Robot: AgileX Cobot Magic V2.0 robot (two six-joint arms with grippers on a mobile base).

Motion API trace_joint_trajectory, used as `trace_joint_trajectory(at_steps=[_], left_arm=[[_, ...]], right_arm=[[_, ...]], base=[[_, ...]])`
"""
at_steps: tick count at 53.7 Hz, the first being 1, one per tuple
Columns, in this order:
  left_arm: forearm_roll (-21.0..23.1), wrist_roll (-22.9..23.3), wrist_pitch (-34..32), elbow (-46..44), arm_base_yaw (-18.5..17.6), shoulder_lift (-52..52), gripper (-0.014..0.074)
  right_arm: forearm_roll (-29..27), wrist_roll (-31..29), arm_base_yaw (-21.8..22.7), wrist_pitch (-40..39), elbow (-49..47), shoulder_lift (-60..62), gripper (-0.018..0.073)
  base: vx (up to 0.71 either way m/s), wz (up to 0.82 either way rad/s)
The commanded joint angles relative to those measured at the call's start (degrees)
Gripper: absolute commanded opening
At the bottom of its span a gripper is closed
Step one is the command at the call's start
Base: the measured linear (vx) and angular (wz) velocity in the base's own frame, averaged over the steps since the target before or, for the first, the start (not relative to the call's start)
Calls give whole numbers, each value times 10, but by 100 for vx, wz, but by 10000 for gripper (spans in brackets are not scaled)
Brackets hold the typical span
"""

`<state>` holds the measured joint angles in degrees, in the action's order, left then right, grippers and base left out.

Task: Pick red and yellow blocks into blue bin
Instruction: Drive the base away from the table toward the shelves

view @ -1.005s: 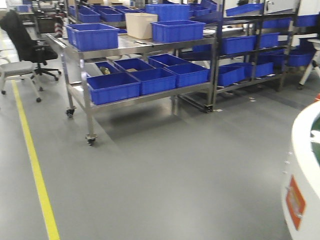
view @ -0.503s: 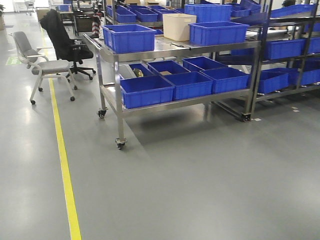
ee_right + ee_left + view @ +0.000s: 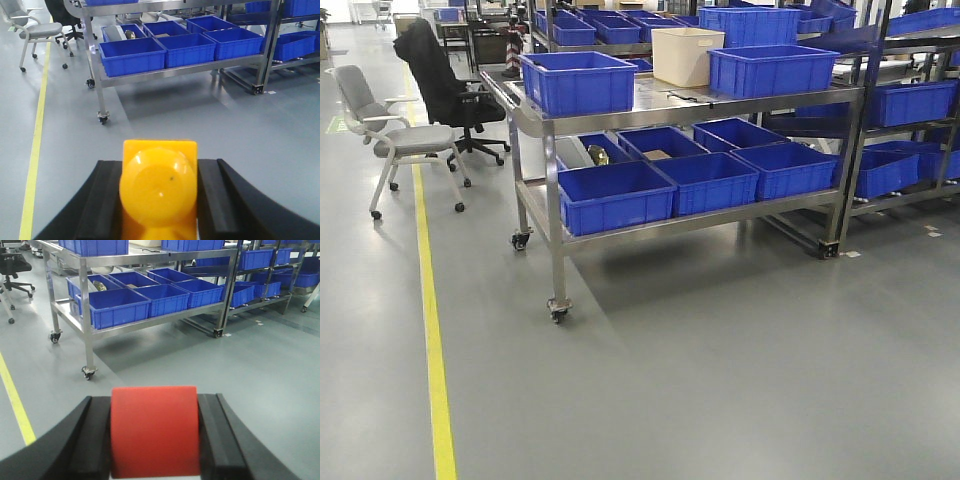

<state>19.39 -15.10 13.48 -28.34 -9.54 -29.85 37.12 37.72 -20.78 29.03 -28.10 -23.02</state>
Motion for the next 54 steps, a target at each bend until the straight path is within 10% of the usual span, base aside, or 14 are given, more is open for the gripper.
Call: trace_joint_trajectory(at_steps=[1, 54], left_arm=[[9, 2, -44, -17, -1, -4, 0], [9, 2, -44, -17, -1, -4, 1]], right_arm=[[22, -1, 1, -36, -17, -2, -10], [22, -1, 1, -36, -17, -2, -10]], base=[[47, -5], [54, -24]])
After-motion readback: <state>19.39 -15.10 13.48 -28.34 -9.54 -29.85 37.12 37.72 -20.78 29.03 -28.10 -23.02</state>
